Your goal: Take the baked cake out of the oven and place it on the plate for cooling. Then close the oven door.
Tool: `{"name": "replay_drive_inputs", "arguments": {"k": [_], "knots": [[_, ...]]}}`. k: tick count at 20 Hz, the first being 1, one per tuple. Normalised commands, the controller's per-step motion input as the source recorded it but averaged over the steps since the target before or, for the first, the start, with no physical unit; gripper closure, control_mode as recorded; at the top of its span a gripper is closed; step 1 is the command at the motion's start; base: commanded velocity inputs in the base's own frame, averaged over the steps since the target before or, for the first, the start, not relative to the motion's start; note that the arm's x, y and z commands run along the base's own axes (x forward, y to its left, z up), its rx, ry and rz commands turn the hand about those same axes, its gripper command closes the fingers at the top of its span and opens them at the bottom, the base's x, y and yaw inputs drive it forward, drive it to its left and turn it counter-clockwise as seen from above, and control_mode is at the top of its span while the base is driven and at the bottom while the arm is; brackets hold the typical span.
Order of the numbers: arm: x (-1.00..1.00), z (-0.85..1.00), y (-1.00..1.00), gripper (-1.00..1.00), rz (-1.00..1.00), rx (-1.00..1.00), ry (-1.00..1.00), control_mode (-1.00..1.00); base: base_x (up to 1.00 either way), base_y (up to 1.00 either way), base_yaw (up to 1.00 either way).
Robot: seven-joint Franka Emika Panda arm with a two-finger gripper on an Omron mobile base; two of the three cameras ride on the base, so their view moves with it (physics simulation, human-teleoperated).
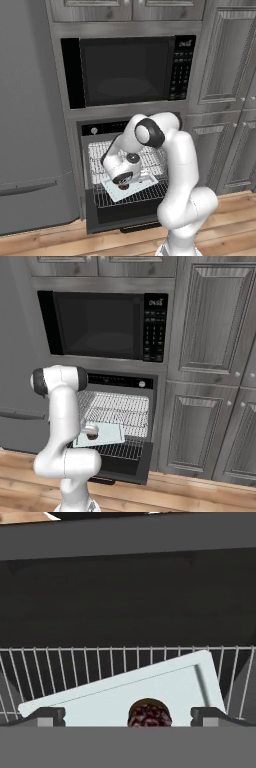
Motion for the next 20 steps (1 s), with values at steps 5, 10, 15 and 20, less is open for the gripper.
{"name": "replay_drive_inputs", "arguments": {"k": [5, 10, 15, 20], "knots": [[0.33, -0.04, 0.13, -1.0, 0.02, 0.0, 0.0, -1.0, 0.0, 0.0, 0.0], [0.44, -0.06, 0.07, -1.0, 0.0, 0.0, 0.02, -1.0, 0.0, 0.0, 0.0], [0.47, -0.2, 0.03, -1.0, 0.0, 0.0, 0.08, -1.0, 0.0, 0.0, 0.0], [0.38, -0.32, 0.11, -1.0, 0.0, 0.0, 0.15, -1.0, 0.0, 0.0, 0.0]]}}
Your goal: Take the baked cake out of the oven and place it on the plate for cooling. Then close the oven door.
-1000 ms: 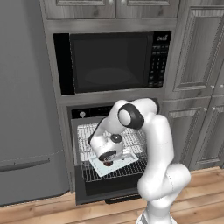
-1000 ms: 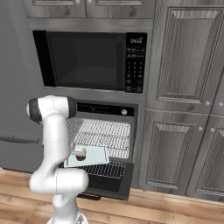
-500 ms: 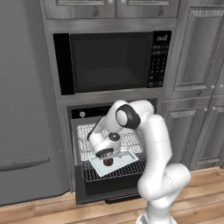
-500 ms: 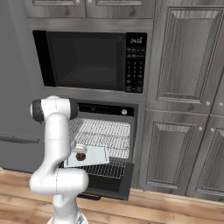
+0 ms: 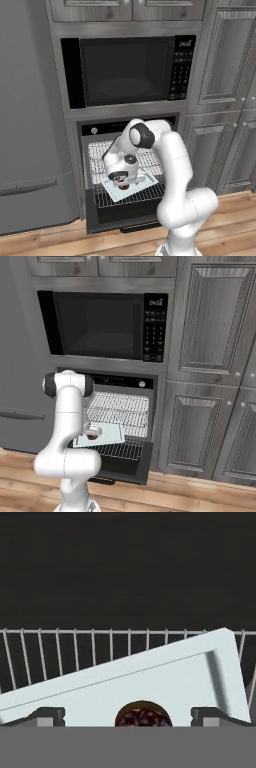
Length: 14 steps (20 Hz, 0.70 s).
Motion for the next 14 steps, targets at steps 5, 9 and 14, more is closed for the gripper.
{"name": "replay_drive_inputs", "arguments": {"k": [5, 9, 14], "knots": [[0.41, -0.17, 0.13, -1.0, 0.0, 0.0, 0.06, -1.0, 0.0, 0.0, 0.0], [0.36, -0.04, 0.14, -1.0, 0.0, 0.0, 0.0, -1.0, 0.0, 0.0, 0.0], [0.33, -0.07, 0.11, -1.0, 0.0, 0.0, 0.01, -1.0, 0.0, 0.0, 0.0]]}}
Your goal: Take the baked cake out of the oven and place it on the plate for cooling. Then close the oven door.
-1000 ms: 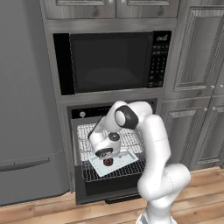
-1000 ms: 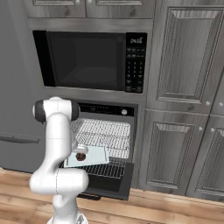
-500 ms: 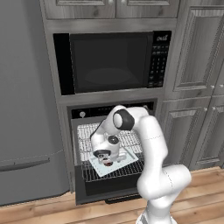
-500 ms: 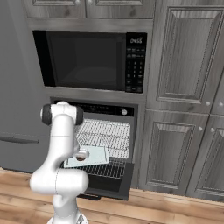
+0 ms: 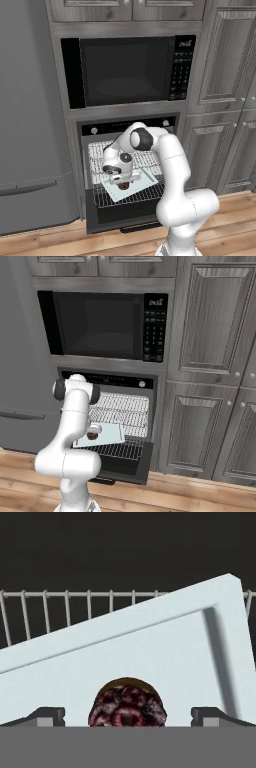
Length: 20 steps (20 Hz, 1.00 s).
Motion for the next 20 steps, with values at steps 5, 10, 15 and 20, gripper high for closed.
{"name": "replay_drive_inputs", "arguments": {"k": [5, 10, 15, 20], "knots": [[0.32, -0.19, 0.07, -1.0, 0.0, 0.0, 0.06, -1.0, 0.0, 0.0, 0.0], [0.35, -0.18, 0.05, -1.0, 0.0, 0.0, 0.04, -1.0, 0.0, 0.0, 0.0], [0.29, -0.11, 0.01, -1.0, 0.0, 0.0, 0.01, -1.0, 0.0, 0.0, 0.0], [0.16, -0.23, 0.01, -1.0, 0.0, 0.0, 0.07, -1.0, 0.0, 0.0, 0.0]]}}
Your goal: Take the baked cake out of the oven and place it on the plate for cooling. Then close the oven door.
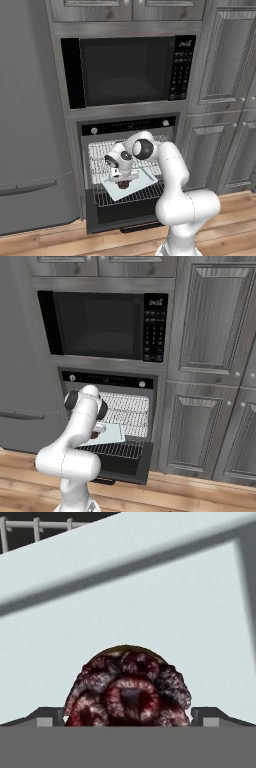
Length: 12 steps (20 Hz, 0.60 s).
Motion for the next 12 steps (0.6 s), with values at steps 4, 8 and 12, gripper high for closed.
{"name": "replay_drive_inputs", "arguments": {"k": [4, 8, 12], "knots": [[0.01, -0.19, 0.0, -1.0, 0.0, 0.0, 0.04, -1.0, 0.0, 0.0, 0.0], [0.04, -0.09, 0.04, -1.0, 0.0, 0.0, 0.0, -1.0, 0.0, 0.0, 0.0], [-0.01, -0.15, 0.09, -1.0, 0.0, 0.0, 0.0, -1.0, 0.0, 0.0, 0.0]]}}
